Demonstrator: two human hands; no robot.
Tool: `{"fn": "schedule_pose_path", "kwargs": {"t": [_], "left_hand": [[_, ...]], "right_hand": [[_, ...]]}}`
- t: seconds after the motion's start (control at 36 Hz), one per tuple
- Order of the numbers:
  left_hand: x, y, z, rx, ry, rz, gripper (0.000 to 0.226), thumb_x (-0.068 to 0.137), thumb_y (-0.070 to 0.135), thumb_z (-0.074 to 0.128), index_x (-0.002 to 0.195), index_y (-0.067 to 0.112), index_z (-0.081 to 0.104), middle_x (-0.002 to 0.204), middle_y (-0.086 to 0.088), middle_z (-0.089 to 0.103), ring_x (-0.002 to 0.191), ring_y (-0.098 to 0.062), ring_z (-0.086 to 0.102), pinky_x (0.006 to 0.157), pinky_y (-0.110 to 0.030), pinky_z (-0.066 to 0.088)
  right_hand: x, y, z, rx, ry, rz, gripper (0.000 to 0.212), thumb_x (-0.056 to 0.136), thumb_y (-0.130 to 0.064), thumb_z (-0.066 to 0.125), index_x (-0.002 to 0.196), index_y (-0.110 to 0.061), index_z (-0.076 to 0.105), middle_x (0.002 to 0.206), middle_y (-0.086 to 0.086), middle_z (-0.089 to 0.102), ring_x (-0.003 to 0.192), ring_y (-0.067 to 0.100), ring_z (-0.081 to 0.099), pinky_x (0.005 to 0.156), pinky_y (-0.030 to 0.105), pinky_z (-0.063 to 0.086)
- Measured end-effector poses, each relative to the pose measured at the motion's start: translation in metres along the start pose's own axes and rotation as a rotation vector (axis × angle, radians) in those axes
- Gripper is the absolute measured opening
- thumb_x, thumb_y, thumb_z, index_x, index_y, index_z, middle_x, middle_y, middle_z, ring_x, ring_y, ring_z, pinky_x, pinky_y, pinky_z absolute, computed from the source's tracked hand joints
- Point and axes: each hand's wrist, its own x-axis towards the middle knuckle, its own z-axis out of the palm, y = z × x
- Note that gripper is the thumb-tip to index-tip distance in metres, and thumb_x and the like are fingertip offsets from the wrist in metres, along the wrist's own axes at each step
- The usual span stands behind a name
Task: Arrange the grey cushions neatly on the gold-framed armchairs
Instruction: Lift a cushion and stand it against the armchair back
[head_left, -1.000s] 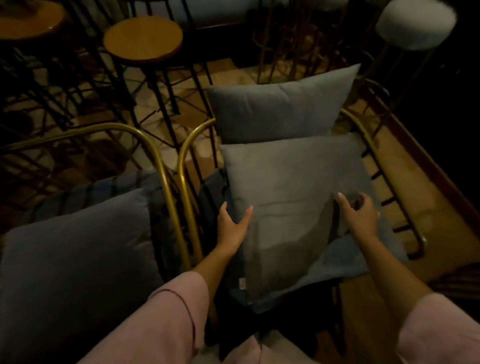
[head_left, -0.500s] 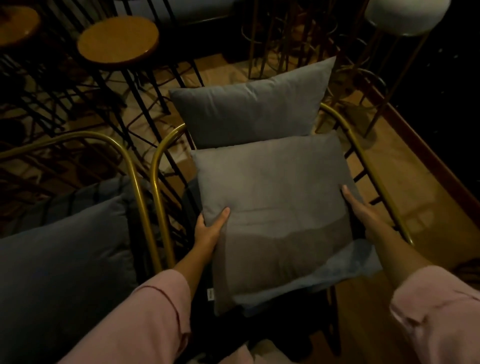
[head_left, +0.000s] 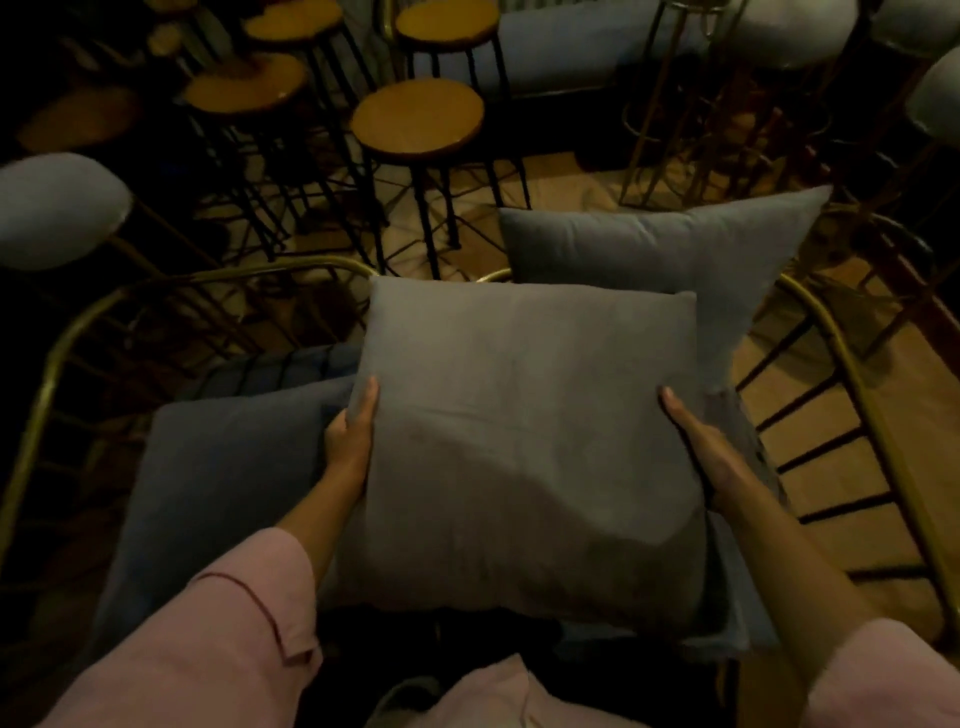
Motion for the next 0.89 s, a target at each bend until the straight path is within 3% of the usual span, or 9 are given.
{"fn": "schedule_pose_path", "kwargs": {"t": [0.06, 0.17, 0.25, 0.33, 0.42, 0.53, 0.67, 0.81, 0.89], "left_hand": [[0.004, 0.007, -0.033, -0.055, 0.028, -0.010, 0.081, 0.077, 0.072, 0.058, 0.130, 0.011, 0.061, 0.121, -0.008, 0.066, 0.106, -0.028, 0.064, 0.086, -0.038, 0.051], [0.015, 0.021, -0.101, -0.093, 0.095, -0.026, 0.097, 0.065, 0.084, 0.057, 0.126, 0.008, 0.063, 0.118, -0.013, 0.069, 0.104, -0.032, 0.066, 0.089, -0.042, 0.053], [0.042, 0.025, -0.159, -0.122, 0.131, -0.016, 0.101, 0.062, 0.087, 0.058, 0.125, 0.007, 0.062, 0.120, -0.014, 0.068, 0.104, -0.033, 0.066, 0.095, -0.046, 0.053], [0.073, 0.032, -0.211, -0.162, 0.155, 0.043, 0.109, 0.054, 0.088, 0.063, 0.130, 0.010, 0.061, 0.126, -0.012, 0.068, 0.113, -0.030, 0.066, 0.104, -0.050, 0.048], [0.088, 0.057, -0.251, -0.189, 0.198, 0.068, 0.098, 0.067, 0.081, 0.059, 0.140, 0.016, 0.053, 0.134, -0.004, 0.061, 0.121, -0.023, 0.060, 0.109, -0.046, 0.044], [0.191, 0.053, -0.327, -0.251, 0.256, -0.049, 0.129, 0.038, 0.099, 0.056, 0.144, 0.026, 0.045, 0.146, 0.001, 0.050, 0.128, -0.025, 0.054, 0.109, -0.049, 0.042], [0.286, 0.078, -0.383, -0.297, 0.059, 0.057, 0.084, 0.057, 0.090, 0.059, 0.126, 0.044, 0.062, 0.132, 0.008, 0.066, 0.118, -0.019, 0.064, 0.107, -0.046, 0.045], [0.315, 0.137, -0.380, -0.385, -0.030, 0.065, 0.089, 0.062, 0.086, 0.059, 0.135, 0.036, 0.055, 0.134, 0.008, 0.063, 0.118, -0.017, 0.063, 0.104, -0.043, 0.049], [0.321, 0.163, -0.361, -0.401, -0.035, 0.053, 0.073, 0.088, 0.070, 0.042, 0.146, 0.027, 0.041, 0.137, 0.007, 0.054, 0.118, -0.014, 0.055, 0.098, -0.035, 0.046]], "right_hand": [[0.003, -0.011, 0.035, 0.002, -0.027, -0.040, 0.107, 0.038, -0.070, 0.086, 0.124, -0.010, 0.066, 0.115, 0.011, 0.074, 0.103, 0.030, 0.072, 0.095, 0.049, 0.054], [0.010, -0.035, 0.109, -0.041, -0.073, -0.143, 0.101, 0.028, -0.070, 0.086, 0.112, -0.016, 0.068, 0.108, 0.005, 0.074, 0.092, 0.023, 0.074, 0.076, 0.035, 0.060], [0.015, -0.051, 0.166, -0.078, -0.139, -0.192, 0.108, 0.039, -0.067, 0.088, 0.128, -0.013, 0.057, 0.119, 0.010, 0.070, 0.100, 0.030, 0.072, 0.083, 0.043, 0.060], [0.020, -0.064, 0.229, -0.085, -0.211, -0.235, 0.100, 0.054, -0.053, 0.089, 0.138, -0.019, 0.048, 0.124, 0.010, 0.067, 0.103, 0.030, 0.071, 0.091, 0.048, 0.057], [0.022, -0.078, 0.295, -0.106, -0.263, -0.283, 0.095, 0.054, -0.052, 0.089, 0.137, -0.023, 0.052, 0.125, 0.003, 0.069, 0.110, 0.025, 0.069, 0.099, 0.046, 0.052], [0.041, -0.097, 0.377, -0.121, -0.256, -0.327, 0.101, 0.053, -0.059, 0.088, 0.138, -0.016, 0.054, 0.118, -0.007, 0.070, 0.112, 0.018, 0.065, 0.102, 0.041, 0.050], [0.074, -0.115, 0.463, -0.080, -0.215, -0.307, 0.108, 0.045, -0.063, 0.089, 0.139, -0.024, 0.051, 0.131, -0.002, 0.063, 0.115, 0.022, 0.063, 0.099, 0.044, 0.052], [0.115, -0.128, 0.522, -0.067, -0.188, -0.312, 0.071, 0.070, -0.039, 0.085, 0.132, -0.025, 0.054, 0.123, -0.006, 0.066, 0.109, 0.016, 0.064, 0.093, 0.036, 0.053], [0.142, -0.127, 0.541, -0.066, -0.174, -0.292, 0.063, 0.072, -0.026, 0.084, 0.128, -0.026, 0.057, 0.125, -0.004, 0.066, 0.110, 0.016, 0.065, 0.085, 0.031, 0.056]]}}
